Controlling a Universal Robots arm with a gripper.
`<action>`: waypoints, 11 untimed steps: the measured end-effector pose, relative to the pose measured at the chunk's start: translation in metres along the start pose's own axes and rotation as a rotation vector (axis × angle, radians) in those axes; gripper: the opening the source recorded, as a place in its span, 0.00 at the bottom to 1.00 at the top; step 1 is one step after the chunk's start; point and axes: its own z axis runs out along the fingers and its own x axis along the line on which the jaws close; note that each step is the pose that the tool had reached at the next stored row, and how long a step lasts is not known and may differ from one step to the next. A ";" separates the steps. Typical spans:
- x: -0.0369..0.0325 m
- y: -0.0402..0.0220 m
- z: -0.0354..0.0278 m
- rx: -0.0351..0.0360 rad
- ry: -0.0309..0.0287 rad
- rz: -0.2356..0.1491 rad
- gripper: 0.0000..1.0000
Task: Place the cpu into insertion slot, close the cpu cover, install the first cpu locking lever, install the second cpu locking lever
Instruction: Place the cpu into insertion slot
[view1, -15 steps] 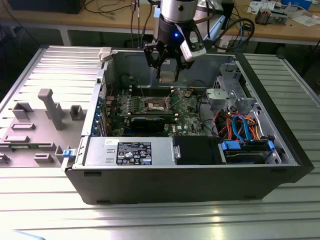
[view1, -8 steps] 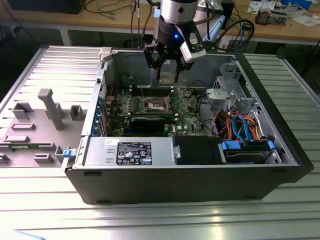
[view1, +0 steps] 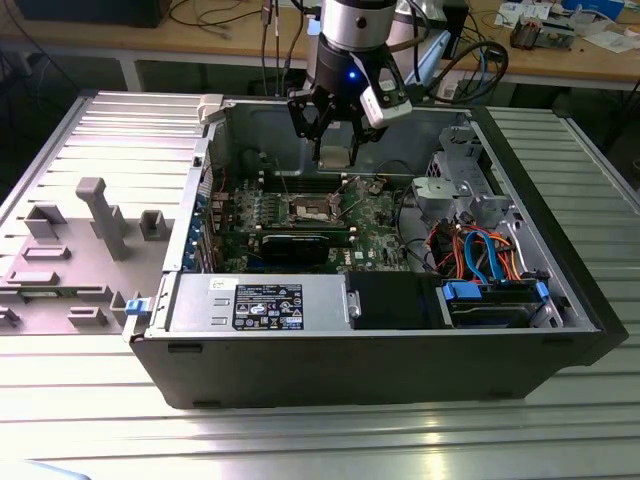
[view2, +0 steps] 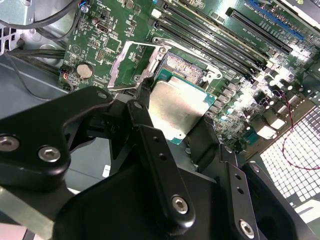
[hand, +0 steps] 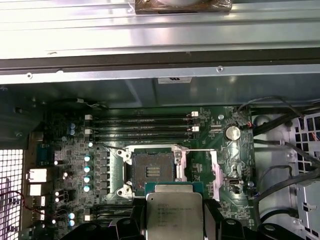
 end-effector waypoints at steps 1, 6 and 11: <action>0.0000 -0.0001 0.0002 0.0000 0.0000 0.000 0.55; -0.0001 -0.0010 0.0016 0.0000 0.0000 0.000 0.55; -0.0001 -0.0016 0.0026 0.0000 0.0000 0.000 0.55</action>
